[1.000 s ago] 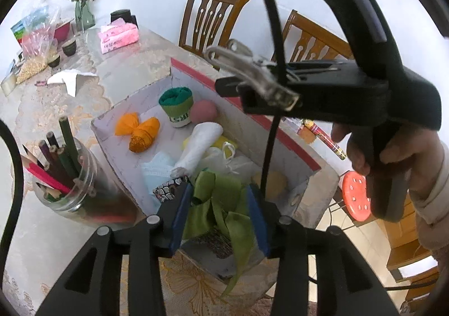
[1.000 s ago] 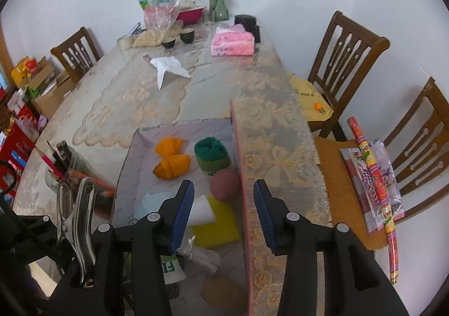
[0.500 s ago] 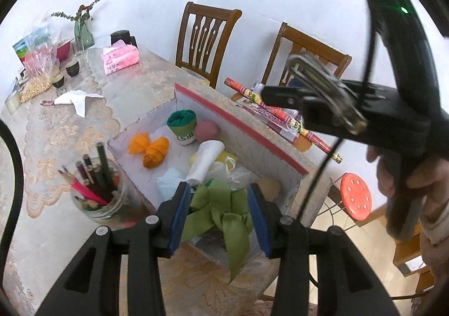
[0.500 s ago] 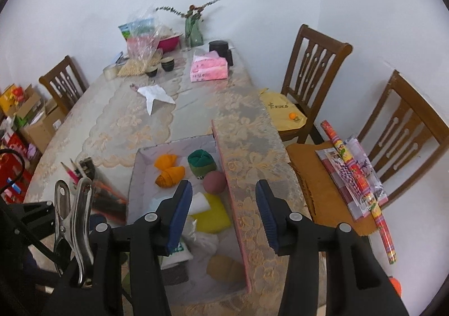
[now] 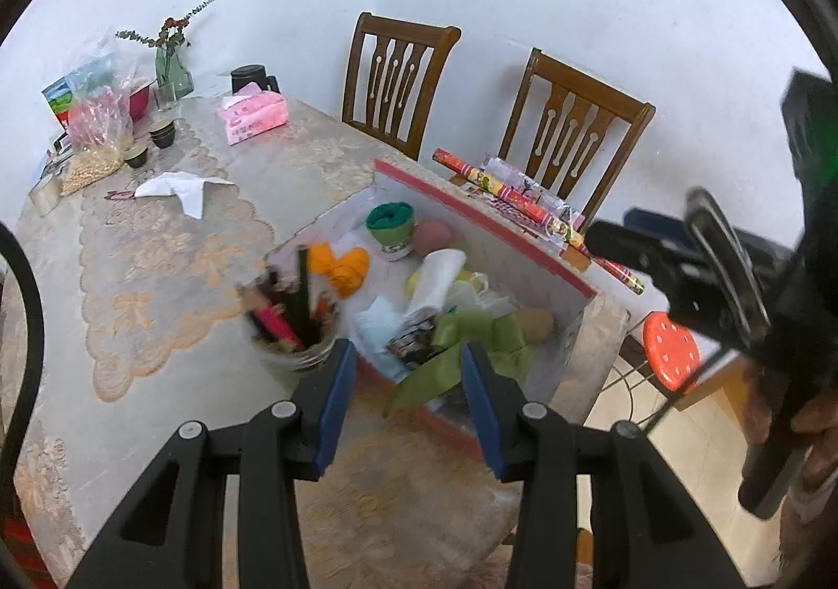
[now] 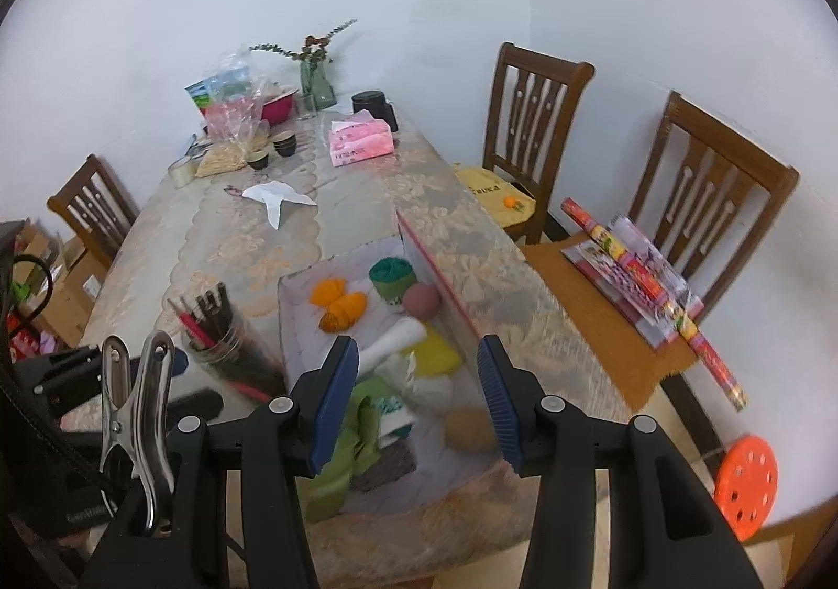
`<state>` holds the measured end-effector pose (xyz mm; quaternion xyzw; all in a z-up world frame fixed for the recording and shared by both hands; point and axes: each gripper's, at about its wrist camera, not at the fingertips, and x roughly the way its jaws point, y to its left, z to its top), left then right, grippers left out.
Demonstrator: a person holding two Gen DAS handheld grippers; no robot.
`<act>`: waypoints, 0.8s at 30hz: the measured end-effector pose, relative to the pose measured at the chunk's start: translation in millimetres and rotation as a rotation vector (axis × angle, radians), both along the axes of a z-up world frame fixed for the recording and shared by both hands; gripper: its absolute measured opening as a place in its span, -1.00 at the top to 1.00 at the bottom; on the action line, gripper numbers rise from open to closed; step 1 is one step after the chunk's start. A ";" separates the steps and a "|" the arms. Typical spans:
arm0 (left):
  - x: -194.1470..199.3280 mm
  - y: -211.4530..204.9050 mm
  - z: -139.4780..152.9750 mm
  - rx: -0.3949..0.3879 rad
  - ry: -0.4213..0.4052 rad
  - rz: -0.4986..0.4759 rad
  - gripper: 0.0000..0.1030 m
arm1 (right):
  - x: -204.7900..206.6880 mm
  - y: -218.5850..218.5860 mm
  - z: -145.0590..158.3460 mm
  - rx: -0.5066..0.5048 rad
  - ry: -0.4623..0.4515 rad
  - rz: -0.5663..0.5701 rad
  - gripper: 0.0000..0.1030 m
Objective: Organize soft objects
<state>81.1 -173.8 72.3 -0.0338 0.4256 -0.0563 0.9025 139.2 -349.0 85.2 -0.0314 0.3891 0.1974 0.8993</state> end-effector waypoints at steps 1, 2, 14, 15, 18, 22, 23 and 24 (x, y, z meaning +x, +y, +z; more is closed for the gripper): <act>-2.5 4.3 -0.2 0.000 0.002 0.000 0.14 | -6.2 2.2 -1.1 0.005 0.006 -0.013 0.05; -5.7 8.9 -0.4 0.002 0.004 0.001 0.14 | -11.0 4.2 -2.4 0.008 0.011 -0.023 0.05; -35.2 54.9 0.9 0.036 0.006 -0.018 0.14 | -72.7 44.5 -16.0 0.069 0.061 -0.135 0.05; -36.7 57.6 0.7 0.037 0.007 -0.020 0.14 | -76.6 48.7 -16.7 0.071 0.064 -0.145 0.05; -40.2 64.8 -1.9 0.039 0.014 -0.021 0.14 | -86.5 59.6 -19.7 0.073 0.071 -0.170 0.05; -43.5 73.3 -8.7 0.046 0.027 -0.028 0.14 | -98.1 71.3 -28.4 0.070 0.084 -0.227 0.05; -44.2 73.7 -10.3 0.049 0.030 -0.030 0.14 | -100.0 72.3 -31.2 0.076 0.094 -0.236 0.05; -45.0 75.5 -12.6 0.051 0.035 -0.033 0.14 | -102.6 75.3 -34.8 0.083 0.107 -0.242 0.05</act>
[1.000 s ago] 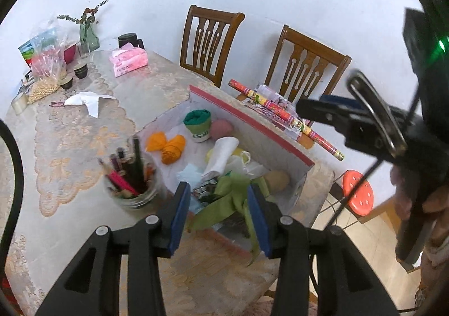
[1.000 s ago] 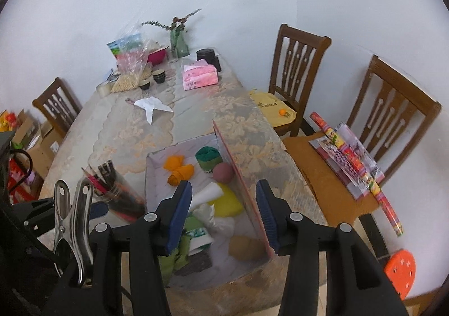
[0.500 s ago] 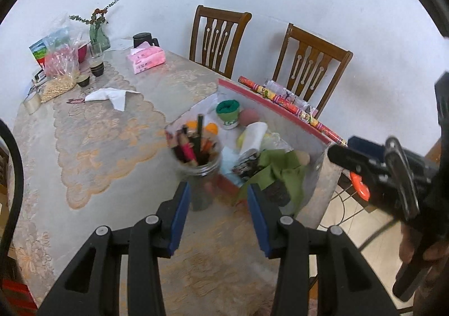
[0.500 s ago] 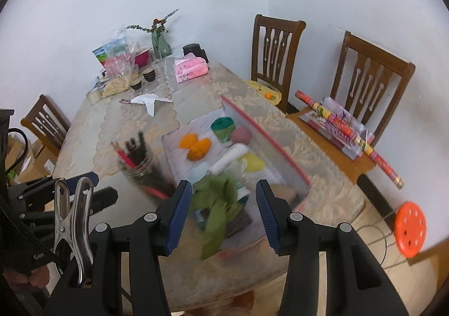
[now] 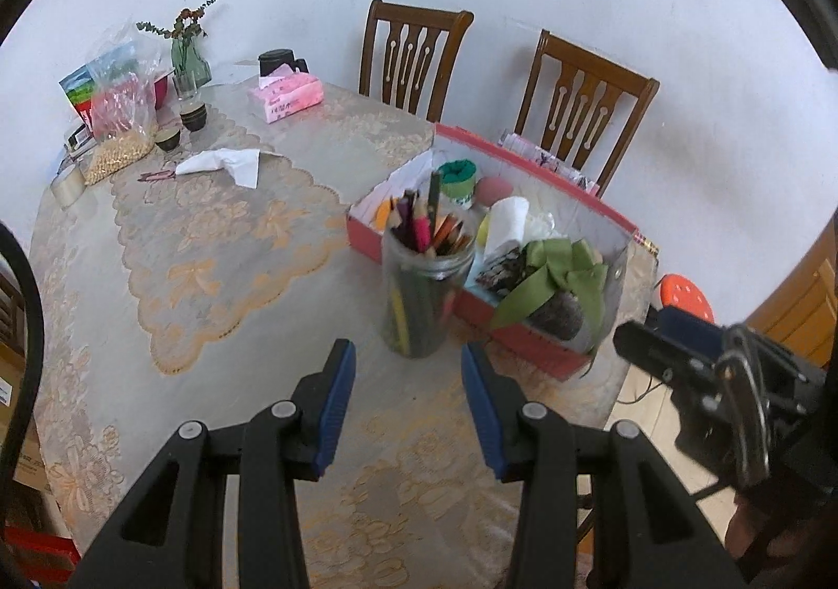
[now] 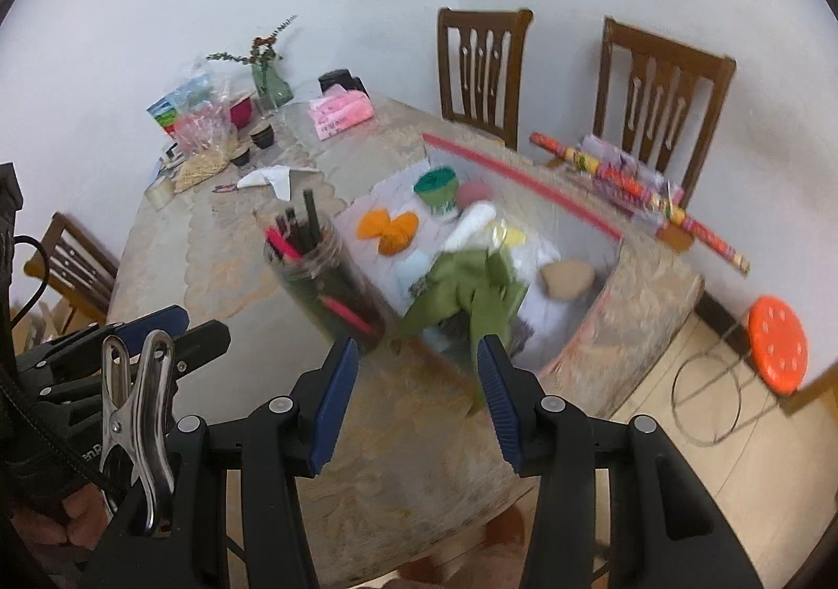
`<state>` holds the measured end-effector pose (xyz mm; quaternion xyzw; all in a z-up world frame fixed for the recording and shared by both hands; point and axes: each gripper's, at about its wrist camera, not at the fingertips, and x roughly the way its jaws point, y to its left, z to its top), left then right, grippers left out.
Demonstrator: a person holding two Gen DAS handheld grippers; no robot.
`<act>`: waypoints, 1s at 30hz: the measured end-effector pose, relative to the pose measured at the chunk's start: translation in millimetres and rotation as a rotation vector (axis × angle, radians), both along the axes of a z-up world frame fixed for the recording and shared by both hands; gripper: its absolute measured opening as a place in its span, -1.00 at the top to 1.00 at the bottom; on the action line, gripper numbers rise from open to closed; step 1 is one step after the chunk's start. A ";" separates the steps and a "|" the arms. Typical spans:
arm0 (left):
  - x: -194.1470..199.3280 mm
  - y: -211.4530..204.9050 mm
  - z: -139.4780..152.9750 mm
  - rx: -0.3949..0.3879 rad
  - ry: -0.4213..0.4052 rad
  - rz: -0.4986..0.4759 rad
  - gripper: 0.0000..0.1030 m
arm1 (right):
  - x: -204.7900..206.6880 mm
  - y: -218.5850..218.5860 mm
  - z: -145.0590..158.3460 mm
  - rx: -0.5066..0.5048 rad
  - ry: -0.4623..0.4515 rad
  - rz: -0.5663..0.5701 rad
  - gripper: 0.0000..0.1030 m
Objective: Organize soft objects
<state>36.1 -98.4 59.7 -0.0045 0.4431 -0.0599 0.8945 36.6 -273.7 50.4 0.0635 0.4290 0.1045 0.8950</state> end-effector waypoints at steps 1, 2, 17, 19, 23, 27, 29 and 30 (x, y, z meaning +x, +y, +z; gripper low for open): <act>-0.7 2.0 -2.4 0.000 0.005 -0.001 0.14 | -1.4 2.7 -2.6 0.003 0.010 -0.005 0.05; -1.6 2.9 -4.2 -0.001 0.009 -0.001 0.14 | -4.0 6.5 -6.2 0.003 0.023 -0.015 0.05; -9.6 23.2 -29.4 0.001 0.073 0.024 0.14 | -28.1 42.5 -26.8 0.001 0.111 -0.013 0.05; -10.4 25.8 -32.7 0.007 0.083 0.030 0.12 | -29.0 45.1 -27.0 -0.001 0.114 -0.007 0.05; -10.4 27.6 -38.8 0.021 0.106 0.043 0.04 | -30.0 48.7 -28.5 -0.007 0.121 0.006 0.05; -11.6 27.3 -43.0 0.028 0.118 0.040 0.04 | -30.2 47.6 -30.7 -0.003 0.131 -0.007 0.05; -11.6 26.9 -45.1 0.030 0.126 0.038 0.04 | -30.1 46.3 -31.7 0.001 0.136 -0.016 0.05; -11.6 26.9 -45.7 0.028 0.127 0.037 0.04 | -29.7 45.6 -32.5 0.002 0.139 -0.019 0.05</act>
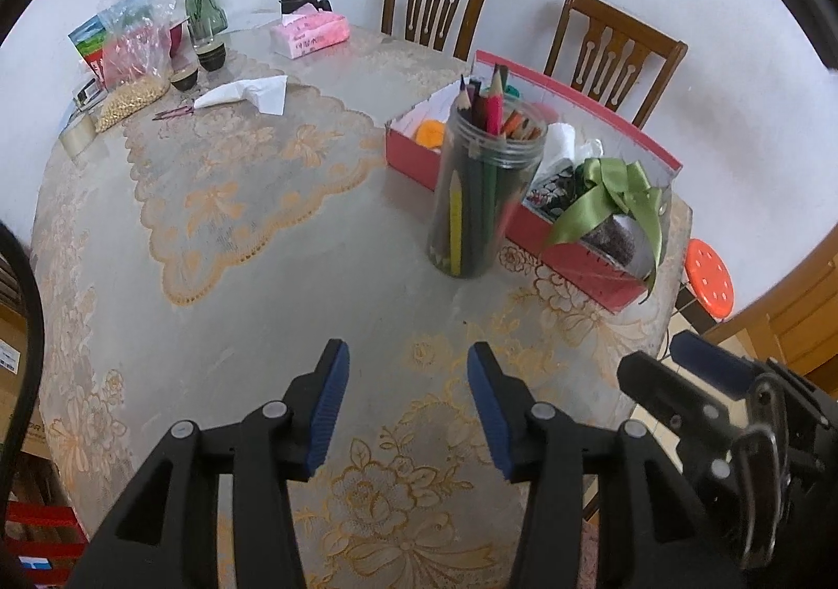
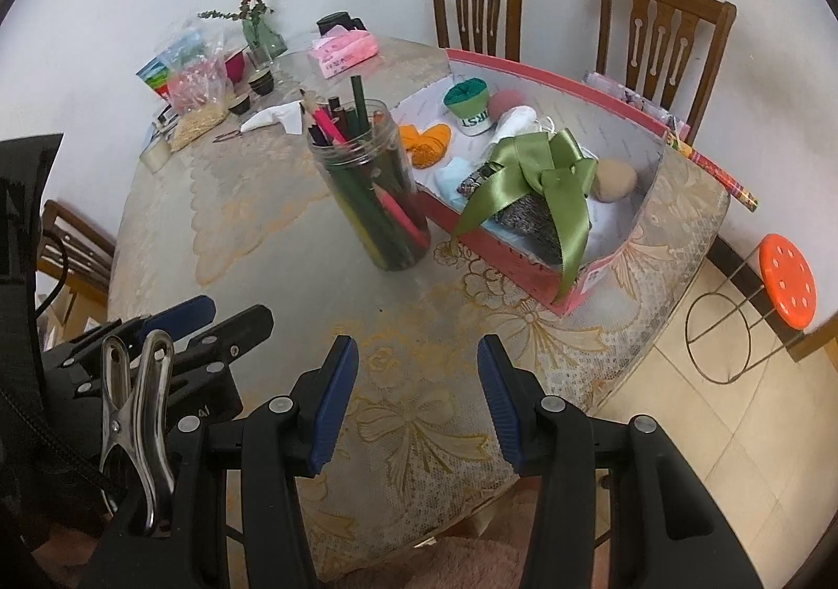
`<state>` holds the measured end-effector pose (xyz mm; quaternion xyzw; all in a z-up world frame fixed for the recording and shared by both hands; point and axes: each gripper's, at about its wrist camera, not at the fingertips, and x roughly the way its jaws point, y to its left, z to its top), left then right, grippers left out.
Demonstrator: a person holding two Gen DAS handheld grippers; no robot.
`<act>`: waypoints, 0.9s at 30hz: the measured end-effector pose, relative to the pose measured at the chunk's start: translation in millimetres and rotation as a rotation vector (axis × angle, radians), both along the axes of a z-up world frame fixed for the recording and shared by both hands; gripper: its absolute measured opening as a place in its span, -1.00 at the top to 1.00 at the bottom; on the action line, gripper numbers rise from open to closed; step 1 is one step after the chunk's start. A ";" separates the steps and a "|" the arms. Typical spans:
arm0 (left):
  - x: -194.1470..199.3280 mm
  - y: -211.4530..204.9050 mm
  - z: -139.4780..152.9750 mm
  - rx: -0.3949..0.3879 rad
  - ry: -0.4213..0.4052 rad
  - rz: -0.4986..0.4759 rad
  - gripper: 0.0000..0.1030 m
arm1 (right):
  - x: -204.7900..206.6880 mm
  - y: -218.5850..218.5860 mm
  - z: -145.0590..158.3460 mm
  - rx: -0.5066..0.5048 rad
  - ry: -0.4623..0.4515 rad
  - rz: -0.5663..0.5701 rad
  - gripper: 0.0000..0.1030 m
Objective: Organize soft objects
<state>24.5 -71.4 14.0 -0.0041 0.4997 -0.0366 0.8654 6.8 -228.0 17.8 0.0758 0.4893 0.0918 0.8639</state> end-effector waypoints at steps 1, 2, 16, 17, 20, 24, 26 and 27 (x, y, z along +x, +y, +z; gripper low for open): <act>0.0 -0.3 -0.1 -0.002 -0.001 0.000 0.04 | 0.3 -0.4 -0.5 0.000 0.002 -0.002 0.05; -0.3 -0.8 -0.4 -0.002 -0.001 -0.001 0.04 | 0.4 -0.6 -0.9 0.000 0.003 -0.005 0.05; 0.2 -6.9 -4.1 0.014 0.000 -0.019 0.03 | 4.3 -8.1 -5.9 0.000 0.018 -0.041 0.05; 0.5 -7.4 -4.3 0.012 0.003 -0.021 0.03 | 4.9 -8.4 -5.9 -0.001 0.019 -0.042 0.05; 1.0 -9.5 -4.0 0.017 0.005 -0.025 0.03 | 5.4 -9.3 -6.3 -0.002 0.021 -0.045 0.05; 0.5 -12.3 -2.4 0.013 0.000 -0.031 0.03 | 5.3 -9.4 -8.2 0.000 0.032 -0.046 0.05; 0.4 -13.2 -1.8 0.012 -0.002 -0.031 0.03 | 5.7 -10.3 -9.2 0.002 0.037 -0.047 0.05; 0.4 -13.5 -1.8 0.011 -0.002 -0.031 0.03 | 6.0 -11.3 -9.2 0.003 0.036 -0.049 0.05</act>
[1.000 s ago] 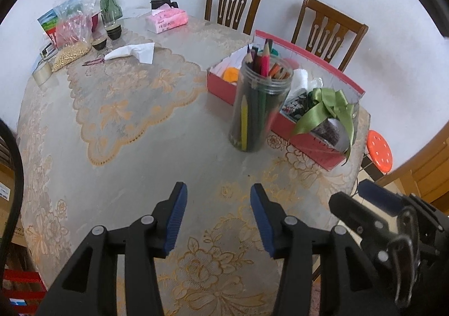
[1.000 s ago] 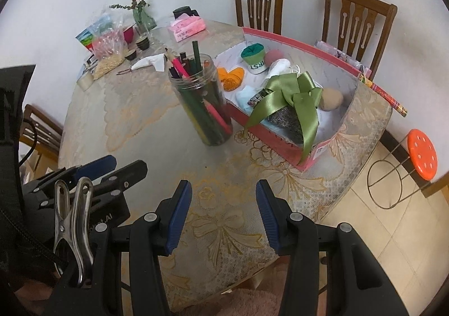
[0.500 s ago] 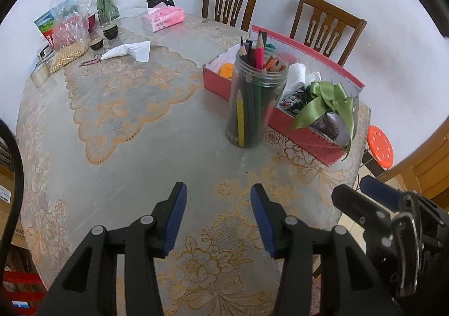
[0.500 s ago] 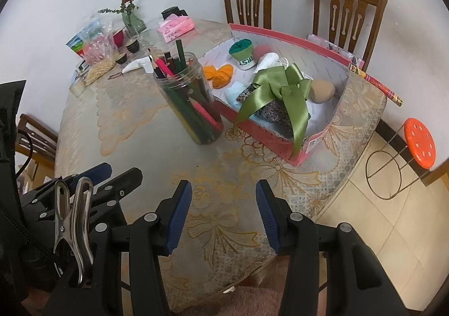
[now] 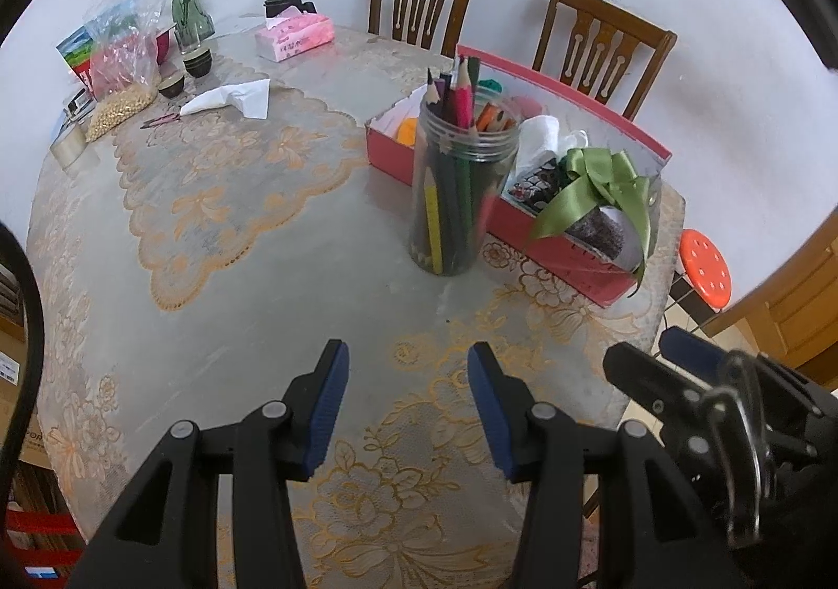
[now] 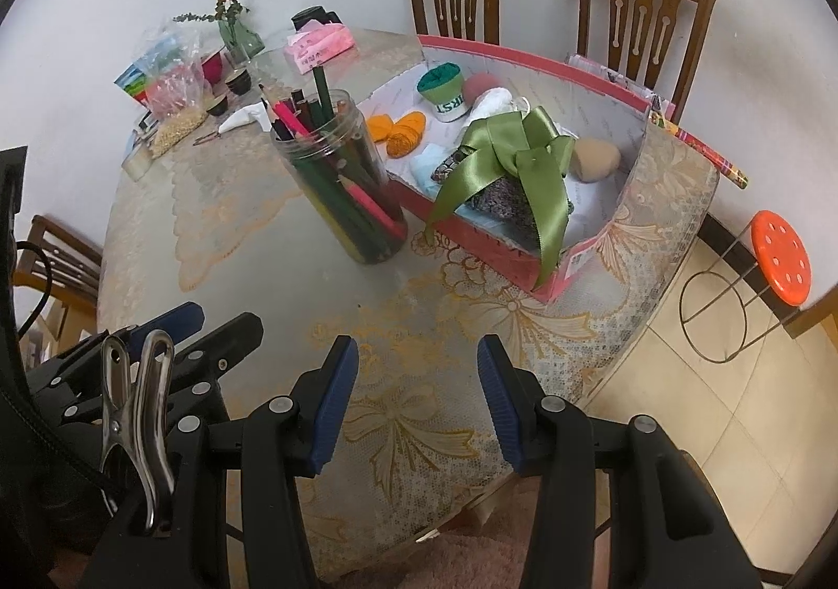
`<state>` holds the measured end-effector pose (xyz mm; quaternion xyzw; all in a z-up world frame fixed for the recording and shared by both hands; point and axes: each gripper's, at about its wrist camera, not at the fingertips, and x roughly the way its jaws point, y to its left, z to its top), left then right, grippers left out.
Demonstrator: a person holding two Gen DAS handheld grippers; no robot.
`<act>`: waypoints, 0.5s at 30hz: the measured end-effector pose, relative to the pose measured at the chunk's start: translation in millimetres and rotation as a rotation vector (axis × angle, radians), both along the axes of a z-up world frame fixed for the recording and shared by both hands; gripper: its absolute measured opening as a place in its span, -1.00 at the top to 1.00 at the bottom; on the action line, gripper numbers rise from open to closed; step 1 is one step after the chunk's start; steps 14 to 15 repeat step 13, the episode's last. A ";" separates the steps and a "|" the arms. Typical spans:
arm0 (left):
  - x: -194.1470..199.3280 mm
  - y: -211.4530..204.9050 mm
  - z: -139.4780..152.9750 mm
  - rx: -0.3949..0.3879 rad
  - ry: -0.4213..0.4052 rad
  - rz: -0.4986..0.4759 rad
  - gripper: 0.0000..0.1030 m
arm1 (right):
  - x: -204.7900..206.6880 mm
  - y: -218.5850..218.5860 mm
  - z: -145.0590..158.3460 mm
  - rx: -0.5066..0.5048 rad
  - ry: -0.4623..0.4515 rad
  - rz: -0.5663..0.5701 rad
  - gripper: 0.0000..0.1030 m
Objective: Organize soft objects
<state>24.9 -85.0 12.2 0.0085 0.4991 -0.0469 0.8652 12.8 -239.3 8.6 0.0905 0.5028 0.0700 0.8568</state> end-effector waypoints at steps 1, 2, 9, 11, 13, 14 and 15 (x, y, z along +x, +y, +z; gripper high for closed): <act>0.0 0.0 0.0 0.000 0.001 0.000 0.03 | 0.0 -1.1 0.5 0.000 -0.001 -0.003 0.05; -0.2 -0.6 0.4 0.000 0.002 0.000 0.03 | 0.0 -2.2 0.9 0.000 -0.003 -0.007 0.05; -1.3 -4.8 2.9 0.004 -0.002 -0.008 0.03 | -1.8 -6.5 1.7 0.004 -0.007 -0.018 0.05; -2.1 -6.6 3.7 0.008 -0.004 -0.011 0.03 | -2.5 -7.8 2.1 0.006 -0.009 -0.023 0.05; -2.9 -8.1 5.1 0.010 -0.009 -0.017 0.03 | -2.7 -9.3 2.5 0.008 -0.011 -0.028 0.05; -2.9 -8.1 5.1 0.010 -0.009 -0.017 0.03 | -2.7 -9.3 2.5 0.008 -0.011 -0.028 0.05; -2.9 -8.1 5.1 0.010 -0.009 -0.017 0.03 | -2.7 -9.3 2.5 0.008 -0.011 -0.028 0.05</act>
